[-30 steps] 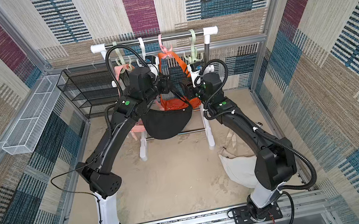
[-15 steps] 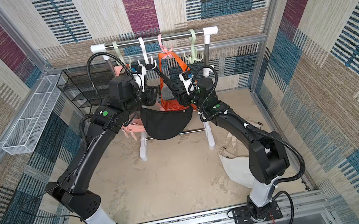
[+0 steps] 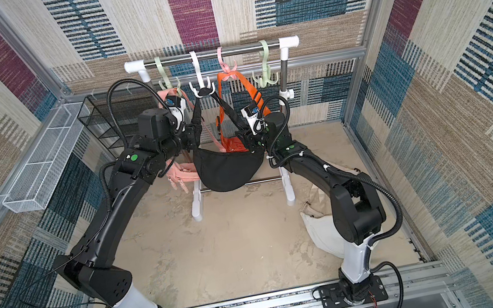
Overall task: Take the bag off the hook
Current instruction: Pick up the bag from the hook.
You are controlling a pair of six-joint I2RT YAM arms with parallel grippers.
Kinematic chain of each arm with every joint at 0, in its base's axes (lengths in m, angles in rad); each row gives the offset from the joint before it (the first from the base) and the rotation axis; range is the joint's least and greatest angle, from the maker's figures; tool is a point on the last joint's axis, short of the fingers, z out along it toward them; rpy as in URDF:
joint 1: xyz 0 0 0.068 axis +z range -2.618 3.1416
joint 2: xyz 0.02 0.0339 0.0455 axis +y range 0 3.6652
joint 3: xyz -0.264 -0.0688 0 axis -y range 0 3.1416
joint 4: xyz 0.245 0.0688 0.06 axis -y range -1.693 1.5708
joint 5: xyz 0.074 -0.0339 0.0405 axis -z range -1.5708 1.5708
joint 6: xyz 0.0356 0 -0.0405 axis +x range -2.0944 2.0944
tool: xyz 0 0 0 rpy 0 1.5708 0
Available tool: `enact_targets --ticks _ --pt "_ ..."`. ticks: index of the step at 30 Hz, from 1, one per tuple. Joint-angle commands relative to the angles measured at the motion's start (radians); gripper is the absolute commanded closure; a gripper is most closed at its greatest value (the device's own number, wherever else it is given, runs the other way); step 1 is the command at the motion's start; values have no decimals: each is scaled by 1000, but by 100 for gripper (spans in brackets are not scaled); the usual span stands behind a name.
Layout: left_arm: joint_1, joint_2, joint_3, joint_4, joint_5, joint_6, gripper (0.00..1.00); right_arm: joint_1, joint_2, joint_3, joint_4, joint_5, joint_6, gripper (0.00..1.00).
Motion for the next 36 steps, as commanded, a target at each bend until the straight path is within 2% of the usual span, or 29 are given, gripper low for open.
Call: enact_targets --ticks 1,4,6,10,12,17,18,34,35,36 --pt "12 4 -14 -5 19 18 57 1 3 12 33 13 -2 57" --pt "19 -3 -38 11 46 20 60 1 4 18 26 8 -5 68" --pt "23 -9 -55 24 70 20 60 1 6 31 13 4 -5 79" --pt "31 -12 -82 40 102 28 62 1 5 44 3 4 -3 86" --pt "36 -5 -82 38 103 28 68 1 1 47 2 4 -2 91" --pt "45 -5 -78 52 100 32 97 1 -3 65 -13 7 0 99" --pt "48 -4 -74 55 98 33 100 1 -5 68 -16 8 0 100" --pt "68 -17 -28 68 119 26 100 3 -65 150 -80 59 30 100" --pt "68 -16 -23 53 111 22 98 3 -63 150 -85 65 29 100" --pt "70 -18 -23 42 108 21 86 3 -63 150 -90 68 29 100"
